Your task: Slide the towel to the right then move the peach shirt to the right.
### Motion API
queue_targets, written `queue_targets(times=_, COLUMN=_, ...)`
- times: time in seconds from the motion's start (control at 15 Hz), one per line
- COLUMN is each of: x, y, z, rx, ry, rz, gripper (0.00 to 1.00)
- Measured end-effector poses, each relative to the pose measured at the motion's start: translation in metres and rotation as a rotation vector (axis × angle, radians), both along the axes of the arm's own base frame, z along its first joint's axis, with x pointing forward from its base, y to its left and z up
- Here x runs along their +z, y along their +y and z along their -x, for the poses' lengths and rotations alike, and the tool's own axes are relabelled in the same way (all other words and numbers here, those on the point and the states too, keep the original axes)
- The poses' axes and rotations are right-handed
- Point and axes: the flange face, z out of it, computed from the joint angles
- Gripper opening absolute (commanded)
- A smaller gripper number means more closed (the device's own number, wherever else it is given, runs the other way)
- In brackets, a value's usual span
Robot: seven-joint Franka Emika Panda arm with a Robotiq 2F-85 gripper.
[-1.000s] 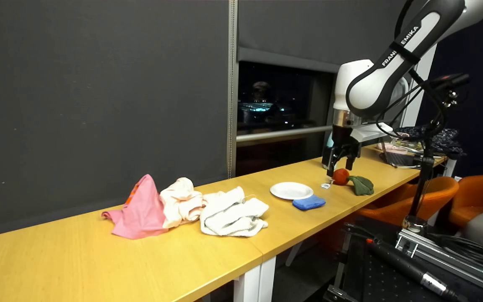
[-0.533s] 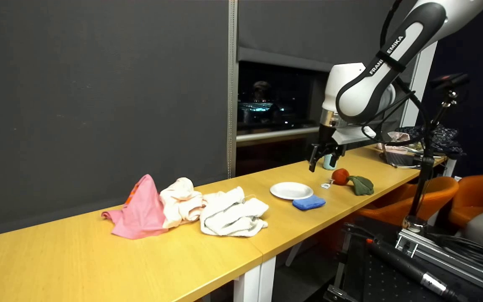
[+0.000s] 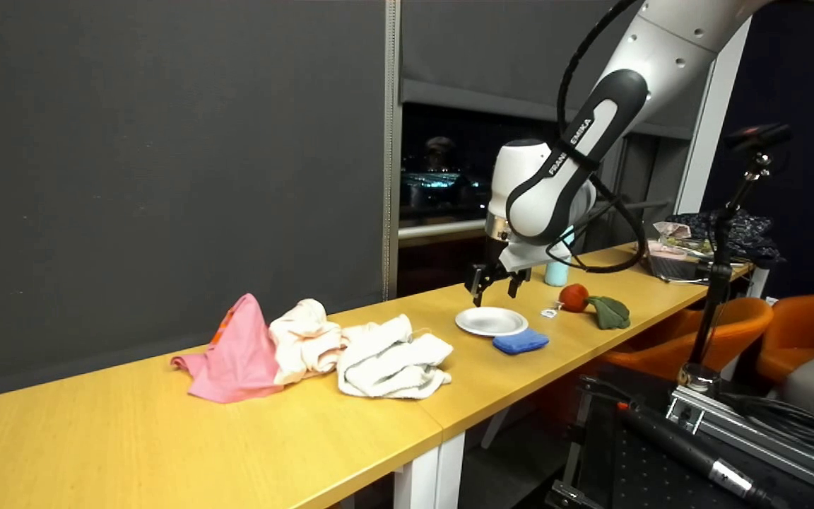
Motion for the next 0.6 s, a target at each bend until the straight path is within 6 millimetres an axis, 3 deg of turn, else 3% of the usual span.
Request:
queue_targets(times=0.27, x=-0.035, y=0.014, z=0.003, rx=-0.010, ry=0.025, rz=-0.001, gripper=1.00)
queue_targets(times=0.6, x=-0.047, y=0.027, z=0.001, rx=-0.016, ry=0.007, rz=-0.014, gripper=1.00)
